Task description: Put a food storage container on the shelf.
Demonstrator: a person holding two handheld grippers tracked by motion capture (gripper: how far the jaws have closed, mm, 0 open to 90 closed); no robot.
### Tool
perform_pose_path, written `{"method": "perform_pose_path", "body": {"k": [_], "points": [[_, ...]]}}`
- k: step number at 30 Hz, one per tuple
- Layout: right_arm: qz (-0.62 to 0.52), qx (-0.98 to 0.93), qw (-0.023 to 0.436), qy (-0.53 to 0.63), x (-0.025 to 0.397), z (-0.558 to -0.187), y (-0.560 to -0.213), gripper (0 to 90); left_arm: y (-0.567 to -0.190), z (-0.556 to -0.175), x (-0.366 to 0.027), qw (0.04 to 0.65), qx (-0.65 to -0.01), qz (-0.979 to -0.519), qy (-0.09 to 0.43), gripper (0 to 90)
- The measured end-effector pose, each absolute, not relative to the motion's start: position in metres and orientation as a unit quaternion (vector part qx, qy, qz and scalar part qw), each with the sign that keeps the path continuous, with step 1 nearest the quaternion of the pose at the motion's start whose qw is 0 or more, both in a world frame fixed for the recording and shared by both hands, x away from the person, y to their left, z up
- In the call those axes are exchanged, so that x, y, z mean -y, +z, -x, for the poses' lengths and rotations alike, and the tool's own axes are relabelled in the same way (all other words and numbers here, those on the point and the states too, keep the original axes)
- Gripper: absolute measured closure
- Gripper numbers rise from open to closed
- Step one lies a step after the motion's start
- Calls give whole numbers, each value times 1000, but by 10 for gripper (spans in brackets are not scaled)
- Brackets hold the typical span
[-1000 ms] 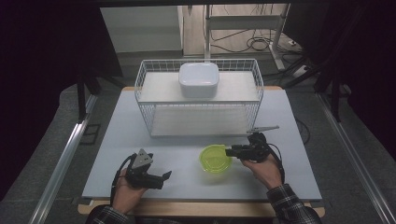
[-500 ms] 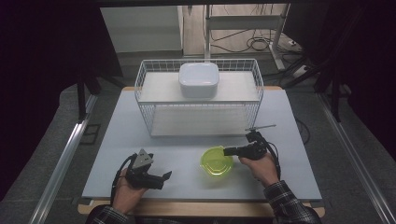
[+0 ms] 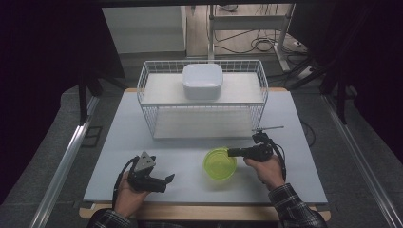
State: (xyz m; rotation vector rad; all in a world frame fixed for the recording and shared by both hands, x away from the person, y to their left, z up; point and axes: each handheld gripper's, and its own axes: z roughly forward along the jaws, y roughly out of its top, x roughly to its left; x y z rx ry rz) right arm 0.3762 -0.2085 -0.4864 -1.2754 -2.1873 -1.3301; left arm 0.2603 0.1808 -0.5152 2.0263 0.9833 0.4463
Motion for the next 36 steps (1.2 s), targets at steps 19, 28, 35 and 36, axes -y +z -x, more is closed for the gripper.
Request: {"method": "perform_pose_path", "body": {"k": [19, 28, 35, 36], "points": [[444, 773, 111, -439, 204, -383, -489, 768, -515, -260, -181, 409, -391, -805, 177, 30], [464, 752, 139, -447, 209, -392, -499, 661, -516, -260, -181, 409, -390, -806, 177, 30], [467, 736, 189, -452, 210, -396, -505, 808, -516, -261, -181, 409, -390, -806, 177, 30], [467, 736, 191, -450, 209, -396, -505, 811, -516, -261, -181, 409, -390, -806, 177, 29]]}}
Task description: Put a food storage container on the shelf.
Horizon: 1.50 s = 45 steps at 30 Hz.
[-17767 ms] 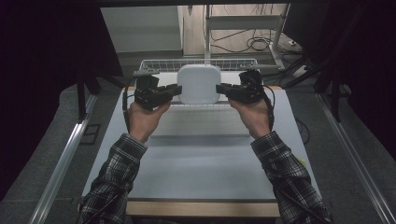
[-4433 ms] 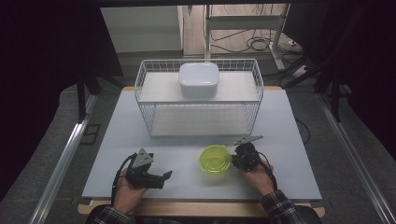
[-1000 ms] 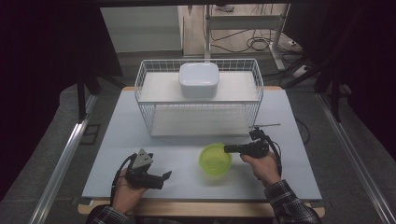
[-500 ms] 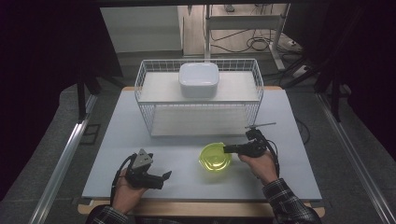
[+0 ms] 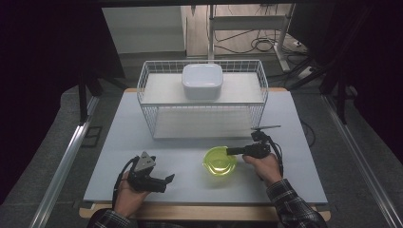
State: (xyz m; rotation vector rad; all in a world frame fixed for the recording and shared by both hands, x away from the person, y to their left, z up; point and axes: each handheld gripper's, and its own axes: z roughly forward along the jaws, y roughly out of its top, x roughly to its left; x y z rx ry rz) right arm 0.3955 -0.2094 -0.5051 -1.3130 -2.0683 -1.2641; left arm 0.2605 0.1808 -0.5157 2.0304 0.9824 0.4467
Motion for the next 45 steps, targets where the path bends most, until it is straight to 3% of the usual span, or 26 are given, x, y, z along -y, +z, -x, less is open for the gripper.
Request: {"method": "perform_pose_path", "body": {"k": [12, 20, 33, 45], "points": [[465, 730, 185, -465, 206, -389, -494, 822, -516, -261, -181, 409, -391, -805, 178, 30], [448, 717, 183, -501, 203, -385, -463, 822, -515, -260, -182, 411, -393, -803, 178, 30], [422, 703, 169, -546, 193, -387, -382, 822, -514, -260, -184, 414, -392, -801, 180, 29], [416, 687, 126, -582, 179, -414, -289, 821, -514, -260, -183, 414, -390, -803, 178, 29]]}}
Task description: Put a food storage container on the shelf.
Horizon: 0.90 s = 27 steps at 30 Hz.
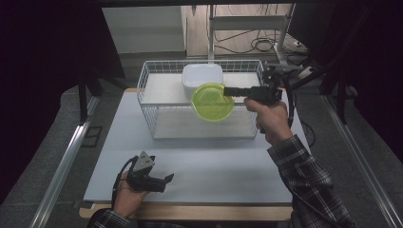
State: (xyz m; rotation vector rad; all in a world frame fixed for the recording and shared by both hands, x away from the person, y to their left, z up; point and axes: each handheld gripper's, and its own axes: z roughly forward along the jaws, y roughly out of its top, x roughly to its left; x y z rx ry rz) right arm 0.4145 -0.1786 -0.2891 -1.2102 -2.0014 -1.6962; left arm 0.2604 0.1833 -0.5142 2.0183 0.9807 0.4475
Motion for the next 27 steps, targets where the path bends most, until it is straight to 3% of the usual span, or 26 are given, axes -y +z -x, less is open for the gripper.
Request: {"method": "perform_pose_path", "body": {"k": [10, 21, 27], "points": [[458, 656, 74, -595, 152, -456, -250, 820, -514, -260, -183, 417, -389, -803, 174, 29], [521, 632, 42, -573, 130, -486, -255, 816, -515, -260, -184, 420, -388, -803, 170, 29], [535, 627, 10, -566, 127, -489, -259, 767, -515, -261, -184, 419, -386, -804, 171, 30]]}}
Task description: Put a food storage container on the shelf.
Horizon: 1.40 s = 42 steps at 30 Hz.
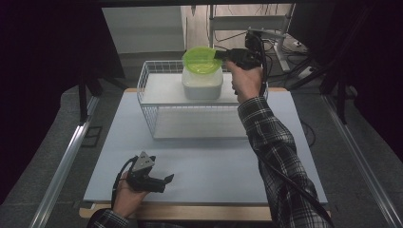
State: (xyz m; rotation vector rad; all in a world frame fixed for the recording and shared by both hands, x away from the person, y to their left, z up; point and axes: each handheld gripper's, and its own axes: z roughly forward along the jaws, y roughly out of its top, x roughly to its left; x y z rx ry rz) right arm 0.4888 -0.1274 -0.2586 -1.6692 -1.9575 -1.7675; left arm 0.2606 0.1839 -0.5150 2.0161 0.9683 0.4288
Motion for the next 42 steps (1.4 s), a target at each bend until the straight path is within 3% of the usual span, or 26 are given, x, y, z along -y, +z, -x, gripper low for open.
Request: {"method": "perform_pose_path", "body": {"k": [10, 20, 23, 28, 35, 42], "points": [[531, 629, -9, -568, 133, -487, -258, 605, -515, -261, -184, 418, -386, -804, 170, 30], [465, 685, -39, -560, 161, -447, -267, 323, -515, -260, -184, 418, -389, -803, 171, 29], [442, 711, -60, -544, 172, -425, -285, 250, -515, -261, -184, 420, -390, -802, 170, 28], [420, 728, -77, -536, 189, -394, -316, 207, -515, -261, -185, 422, -393, -799, 169, 25], [391, 762, -136, -498, 209, -355, -379, 143, -516, -261, -185, 423, -395, -798, 169, 23], [371, 787, -140, -473, 221, -334, -433, 66, -518, -262, -186, 425, -396, -797, 167, 18]]}}
